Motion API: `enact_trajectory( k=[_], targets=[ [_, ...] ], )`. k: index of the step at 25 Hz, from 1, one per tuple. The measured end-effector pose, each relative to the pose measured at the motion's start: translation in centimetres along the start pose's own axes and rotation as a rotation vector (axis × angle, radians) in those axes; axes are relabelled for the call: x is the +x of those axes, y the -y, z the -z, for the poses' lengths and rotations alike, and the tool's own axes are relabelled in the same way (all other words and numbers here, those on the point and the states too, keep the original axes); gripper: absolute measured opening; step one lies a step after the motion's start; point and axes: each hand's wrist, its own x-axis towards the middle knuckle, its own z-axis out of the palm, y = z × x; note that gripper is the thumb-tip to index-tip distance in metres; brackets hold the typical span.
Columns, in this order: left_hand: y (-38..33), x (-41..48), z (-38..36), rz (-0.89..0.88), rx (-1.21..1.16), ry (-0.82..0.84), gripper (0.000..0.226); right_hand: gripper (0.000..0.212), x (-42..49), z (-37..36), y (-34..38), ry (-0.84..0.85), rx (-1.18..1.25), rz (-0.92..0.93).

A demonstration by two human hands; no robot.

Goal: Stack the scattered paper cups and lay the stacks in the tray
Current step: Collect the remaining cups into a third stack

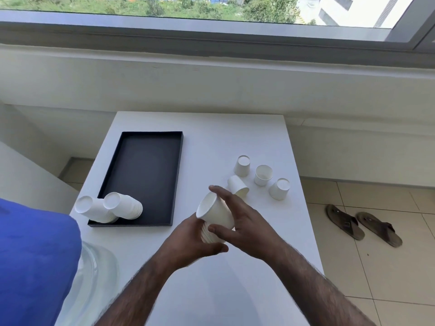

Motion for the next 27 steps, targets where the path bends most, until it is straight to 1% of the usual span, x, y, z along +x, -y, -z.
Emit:
enact_trajectory(
  k=[2,3,5,7,10,12,13,15,16,17,18,19,20,21,22,23,24,25,27],
  targets=[
    [-0.2,-0.1,0.2,-0.032,-0.045,-0.031,0.065,0.06,0.3,-0.3,-0.2,-0.083,-0.004,0.028],
    [-0.4,-0.1,0.4,-0.056,-0.071,-0.045,0.068,0.053,0.5,-0.5,-0.4,-0.138,0.056,0.024],
    [-0.6,0.0,0.6,-0.106,-0.104,-0.072,0.072,0.042,0.9,-1.1,-0.8,-0.235,0.251,-0.037],
    [-1.0,0.3,0.9,-0.131,-0.14,-0.113,0.079,0.035,1.2,-2.0,-1.6,-0.271,0.336,-0.09],
    [-0.6,0.9,1.7,-0.113,-0.169,-0.137,0.094,0.023,1.1,-3.2,-2.3,-0.181,0.377,-0.078],
    [0.0,1.2,2.2,-0.111,-0.134,-0.076,0.097,0.015,1.3,-3.4,-2.4,-0.098,0.437,-0.103],
    [0.1,1.3,2.3,-0.111,-0.123,-0.049,0.098,0.018,1.4,-3.5,-2.6,-0.024,0.46,-0.139],
    [0.2,1.4,2.2,-0.106,-0.112,-0.047,0.1,0.049,1.3,-4.0,-3.1,0.171,0.479,-0.187],
    [0.3,1.5,2.2,-0.104,-0.105,-0.059,0.098,0.062,1.3,-4.4,-3.3,0.218,0.499,-0.195],
    [0.4,1.7,2.2,-0.105,-0.102,-0.072,0.094,0.069,1.4,-4.8,-3.7,0.197,0.544,-0.191],
    [0.7,1.9,2.3,-0.103,-0.1,-0.086,0.087,0.069,1.8,-5.0,-4.2,0.109,0.592,-0.198],
    [1.0,2.0,2.5,-0.094,-0.093,-0.099,0.081,0.063,2.6,-5.0,-4.6,-0.042,0.631,-0.253],
    [1.3,2.0,2.6,-0.077,-0.081,-0.11,0.078,0.051,3.9,-4.7,-5.6,-0.23,0.655,-0.386],
    [1.7,2.1,2.7,-0.062,-0.075,-0.117,0.077,0.04,5.6,-4.4,-7.2,-0.407,0.679,-0.563],
    [2.2,2.0,2.7,-0.052,-0.073,-0.123,0.078,0.034,7.3,-4.2,-9.1,-0.541,0.719,-0.748],
    [2.6,1.9,2.7,-0.05,-0.073,-0.128,0.08,0.034,8.8,-4.0,-10.8,-0.599,0.767,-0.907],
    [3.0,1.8,2.8,-0.048,-0.073,-0.134,0.082,0.037,10.2,-4.0,-12.3,-0.619,0.803,-1.013],
    [3.3,1.7,2.9,-0.043,-0.072,-0.139,0.084,0.039,11.3,-4.3,-13.5,-0.627,0.83,-1.074],
    [4.0,1.5,3.1,-0.025,-0.071,-0.146,0.089,0.045,12.7,-4.9,-15.5,-0.647,0.838,-1.141]
  ],
)
